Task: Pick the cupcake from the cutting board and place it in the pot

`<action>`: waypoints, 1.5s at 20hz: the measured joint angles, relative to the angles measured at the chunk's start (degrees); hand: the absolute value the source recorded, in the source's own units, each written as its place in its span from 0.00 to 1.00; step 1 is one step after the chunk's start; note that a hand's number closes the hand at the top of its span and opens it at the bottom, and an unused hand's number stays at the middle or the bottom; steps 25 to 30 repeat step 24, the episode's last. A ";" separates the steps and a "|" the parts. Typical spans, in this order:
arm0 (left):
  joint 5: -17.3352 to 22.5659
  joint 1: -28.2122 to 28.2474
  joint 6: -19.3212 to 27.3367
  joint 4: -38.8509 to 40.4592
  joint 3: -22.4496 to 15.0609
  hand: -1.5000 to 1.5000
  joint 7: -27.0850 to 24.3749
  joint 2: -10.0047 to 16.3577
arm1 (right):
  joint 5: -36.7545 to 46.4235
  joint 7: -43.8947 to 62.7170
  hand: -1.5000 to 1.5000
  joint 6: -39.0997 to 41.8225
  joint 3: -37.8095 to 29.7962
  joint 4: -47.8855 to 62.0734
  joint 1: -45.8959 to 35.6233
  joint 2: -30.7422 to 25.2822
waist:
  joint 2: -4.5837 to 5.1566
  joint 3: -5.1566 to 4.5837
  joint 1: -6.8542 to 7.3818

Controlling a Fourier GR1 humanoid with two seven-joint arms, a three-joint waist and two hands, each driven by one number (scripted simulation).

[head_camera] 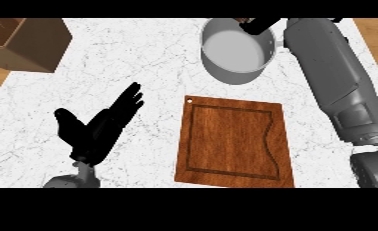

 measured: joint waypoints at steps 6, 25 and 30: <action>-0.71 -0.58 0.20 0.06 -0.97 0.50 0.09 -0.70 | -2.38 -0.89 0.00 -3.76 -4.05 8.50 -2.08 3.34 | 0.51 0.04 0.84; -0.52 -0.06 -0.70 -0.98 -0.94 0.50 0.67 -0.08 | -14.51 -14.66 0.00 -9.91 -18.05 14.81 -1.62 2.85 | 0.70 0.07 1.24; -0.52 -0.06 -0.70 -0.98 -0.94 0.50 0.67 -0.08 | -14.51 -14.66 0.00 -9.91 -18.05 14.81 -1.62 2.85 | 0.70 0.07 1.24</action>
